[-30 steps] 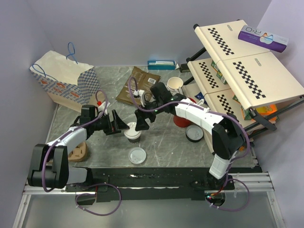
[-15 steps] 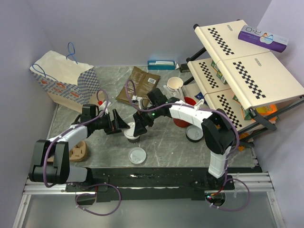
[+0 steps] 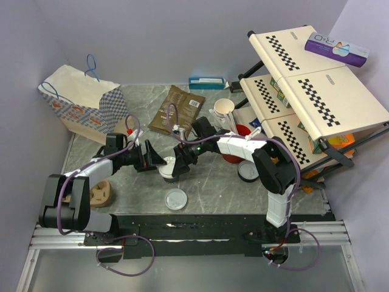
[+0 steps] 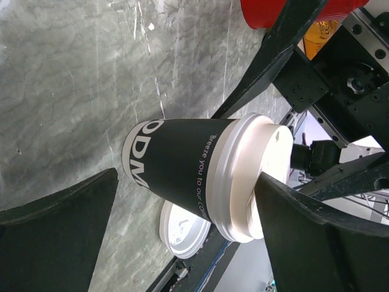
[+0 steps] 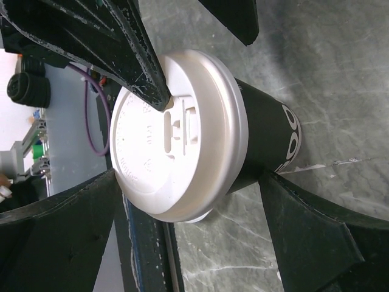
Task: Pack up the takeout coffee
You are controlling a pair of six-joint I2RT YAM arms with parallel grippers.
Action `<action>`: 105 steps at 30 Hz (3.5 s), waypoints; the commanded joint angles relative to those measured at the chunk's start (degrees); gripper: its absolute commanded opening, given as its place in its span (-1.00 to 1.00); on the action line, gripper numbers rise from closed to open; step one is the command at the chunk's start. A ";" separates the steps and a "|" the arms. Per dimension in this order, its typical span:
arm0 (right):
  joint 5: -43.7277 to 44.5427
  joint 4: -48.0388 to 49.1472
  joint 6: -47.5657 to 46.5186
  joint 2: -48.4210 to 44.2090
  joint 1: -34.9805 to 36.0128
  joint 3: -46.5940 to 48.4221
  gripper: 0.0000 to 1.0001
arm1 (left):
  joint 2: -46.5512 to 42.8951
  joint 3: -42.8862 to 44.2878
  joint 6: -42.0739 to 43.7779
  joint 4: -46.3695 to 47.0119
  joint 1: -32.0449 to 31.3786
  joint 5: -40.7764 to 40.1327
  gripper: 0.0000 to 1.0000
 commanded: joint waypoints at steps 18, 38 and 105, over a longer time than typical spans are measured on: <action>12.68 -2.01 8.35 7.71 -0.68 -0.53 0.96 | 0.34 -7.08 6.65 8.96 1.14 1.41 0.95; 0.65 4.69 2.82 -2.85 -0.86 0.31 0.99 | -0.97 -1.72 6.39 6.77 2.47 11.17 0.99; 9.43 5.98 8.97 5.51 -3.85 -1.76 0.90 | 11.78 -1.72 7.62 4.80 6.51 2.52 0.92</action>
